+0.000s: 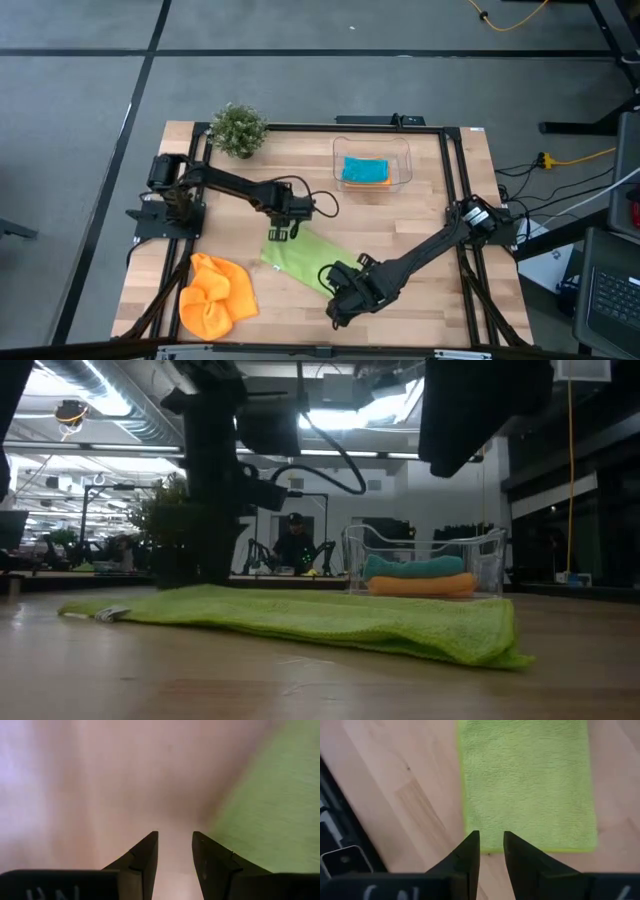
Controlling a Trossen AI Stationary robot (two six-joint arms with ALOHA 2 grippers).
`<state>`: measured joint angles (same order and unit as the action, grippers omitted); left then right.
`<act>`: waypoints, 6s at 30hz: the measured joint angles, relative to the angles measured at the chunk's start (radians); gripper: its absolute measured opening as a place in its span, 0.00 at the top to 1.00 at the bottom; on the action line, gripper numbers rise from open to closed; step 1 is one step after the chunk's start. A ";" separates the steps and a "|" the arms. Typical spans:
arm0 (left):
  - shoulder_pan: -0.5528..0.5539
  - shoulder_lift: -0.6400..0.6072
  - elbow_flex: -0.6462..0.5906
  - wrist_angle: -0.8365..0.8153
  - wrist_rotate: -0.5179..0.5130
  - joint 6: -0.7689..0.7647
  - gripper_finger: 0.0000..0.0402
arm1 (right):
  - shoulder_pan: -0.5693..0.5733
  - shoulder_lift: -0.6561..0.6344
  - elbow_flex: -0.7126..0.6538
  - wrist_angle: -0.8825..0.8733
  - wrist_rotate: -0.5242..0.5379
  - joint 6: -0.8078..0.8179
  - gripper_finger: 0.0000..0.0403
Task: Fold microfiber towels
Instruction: Fold the green microfiber cloth
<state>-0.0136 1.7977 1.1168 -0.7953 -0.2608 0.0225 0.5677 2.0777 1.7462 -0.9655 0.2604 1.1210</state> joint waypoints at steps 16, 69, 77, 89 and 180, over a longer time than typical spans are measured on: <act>0.007 -0.049 0.042 -0.080 0.245 0.033 0.78 | -0.001 0.000 -0.001 0.006 0.008 -0.003 0.78; -0.318 -0.239 0.149 0.085 0.298 -1.023 0.88 | -0.167 -0.466 -0.021 -0.522 -0.006 -0.865 0.78; -0.404 -0.187 0.149 0.476 0.101 -1.063 0.88 | -0.253 -0.815 -0.569 -0.021 -0.274 -1.061 0.78; -0.492 0.004 0.149 0.816 -0.019 -1.116 0.94 | -0.248 -0.874 -0.965 0.328 -0.336 -1.177 0.78; -0.536 0.520 0.685 0.058 -0.122 -0.752 0.47 | -0.222 -0.340 -0.828 0.702 -0.285 -1.284 0.26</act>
<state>-0.5493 2.3180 1.8016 -0.7370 -0.3827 -0.7292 0.3460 1.7374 0.9184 -0.2630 -0.0246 -0.1631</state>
